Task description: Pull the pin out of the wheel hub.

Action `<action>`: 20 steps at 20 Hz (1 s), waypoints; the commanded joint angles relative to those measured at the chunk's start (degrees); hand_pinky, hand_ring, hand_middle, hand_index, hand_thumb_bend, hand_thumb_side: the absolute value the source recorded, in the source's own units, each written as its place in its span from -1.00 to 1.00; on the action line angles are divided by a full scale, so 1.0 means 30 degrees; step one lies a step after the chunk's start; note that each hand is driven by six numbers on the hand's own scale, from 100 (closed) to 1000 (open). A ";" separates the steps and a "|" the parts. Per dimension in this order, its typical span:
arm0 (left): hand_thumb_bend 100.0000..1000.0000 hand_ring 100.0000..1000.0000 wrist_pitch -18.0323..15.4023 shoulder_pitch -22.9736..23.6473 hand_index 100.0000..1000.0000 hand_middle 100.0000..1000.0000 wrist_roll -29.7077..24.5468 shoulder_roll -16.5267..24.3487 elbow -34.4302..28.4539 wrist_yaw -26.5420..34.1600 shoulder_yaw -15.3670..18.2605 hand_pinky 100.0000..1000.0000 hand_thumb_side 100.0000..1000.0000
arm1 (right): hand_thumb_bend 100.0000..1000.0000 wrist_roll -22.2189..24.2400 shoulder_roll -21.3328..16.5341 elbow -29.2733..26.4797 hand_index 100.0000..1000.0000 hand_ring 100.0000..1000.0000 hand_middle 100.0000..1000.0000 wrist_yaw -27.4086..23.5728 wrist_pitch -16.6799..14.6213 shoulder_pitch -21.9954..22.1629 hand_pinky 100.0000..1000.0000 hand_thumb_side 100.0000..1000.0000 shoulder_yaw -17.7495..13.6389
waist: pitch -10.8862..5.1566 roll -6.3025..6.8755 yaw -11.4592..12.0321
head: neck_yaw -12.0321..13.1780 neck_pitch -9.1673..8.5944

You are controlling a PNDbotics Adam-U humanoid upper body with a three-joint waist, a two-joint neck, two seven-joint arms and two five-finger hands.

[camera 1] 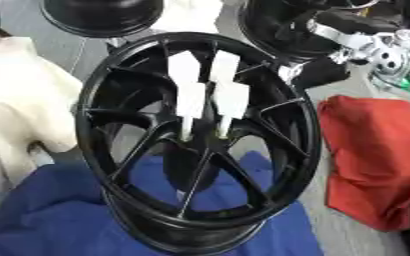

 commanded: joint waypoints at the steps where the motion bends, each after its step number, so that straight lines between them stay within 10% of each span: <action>1: -1.00 0.56 0.0101 -0.0039 0.68 0.17 0.0010 0.0233 -0.0390 -0.0018 0.0022 0.96 0.31 | -1.00 -0.0551 -0.0160 -0.0065 0.72 0.58 0.63 -0.0515 0.0289 -0.0463 0.50 -0.30 0.0066 | -0.0232 0.0122 -0.0057 | 0.0281 0.0110; 20: -1.00 0.56 0.0357 0.0325 0.68 0.17 0.0179 0.0214 -0.0390 0.0532 0.0086 0.96 0.26 | -1.00 -0.0888 0.2473 -0.0065 0.74 0.57 0.65 0.0205 0.1425 -0.2393 0.48 -0.54 0.0795 | -0.1532 0.0530 -0.0223 | 0.1369 0.0110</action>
